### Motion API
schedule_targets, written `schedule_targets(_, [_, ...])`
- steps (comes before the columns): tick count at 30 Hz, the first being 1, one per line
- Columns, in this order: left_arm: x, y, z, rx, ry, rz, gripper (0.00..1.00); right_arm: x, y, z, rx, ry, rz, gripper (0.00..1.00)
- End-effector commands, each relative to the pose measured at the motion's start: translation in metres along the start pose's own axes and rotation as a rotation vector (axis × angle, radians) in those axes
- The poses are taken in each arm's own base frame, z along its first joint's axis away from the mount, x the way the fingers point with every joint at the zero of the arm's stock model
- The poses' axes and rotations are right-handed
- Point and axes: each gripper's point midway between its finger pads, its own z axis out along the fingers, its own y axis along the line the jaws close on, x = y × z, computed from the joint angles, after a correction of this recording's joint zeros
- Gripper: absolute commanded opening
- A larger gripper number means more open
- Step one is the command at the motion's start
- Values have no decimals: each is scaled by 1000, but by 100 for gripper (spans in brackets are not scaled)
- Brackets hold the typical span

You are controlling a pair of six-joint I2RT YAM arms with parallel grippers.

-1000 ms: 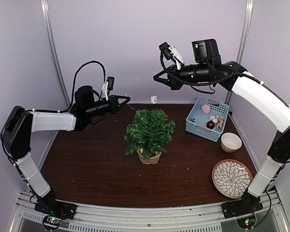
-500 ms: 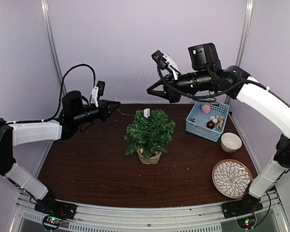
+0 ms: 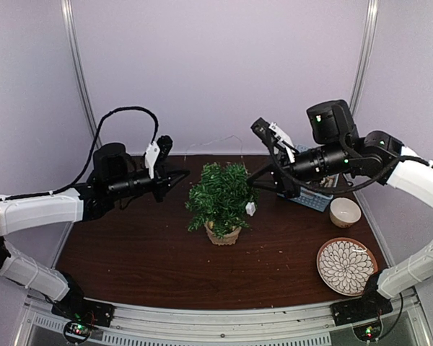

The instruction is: Decorate the small christmas tree

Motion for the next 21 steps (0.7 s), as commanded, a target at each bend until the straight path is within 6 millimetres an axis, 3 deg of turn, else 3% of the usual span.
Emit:
schedule_targets(1, [21,-13,1,-9,75,176,0,28,-5,2,32,42,76,0])
schedule_targets(8, [30,-32,-5,12,69,311,0,68,-15,-4,103,105,136,0])
schedule_targets(15, [36,-38,-4,5,86,372,2,105,-9,-7,82,124,235,0])
schedule_targets(18, [33,-35,-5,-18,72,371,5,106,-4,-15,74,98,233,0])
schedule_targets(21, [26,-30,-6,-54,45,368,1,89,-6,-26,105,43,198,0])
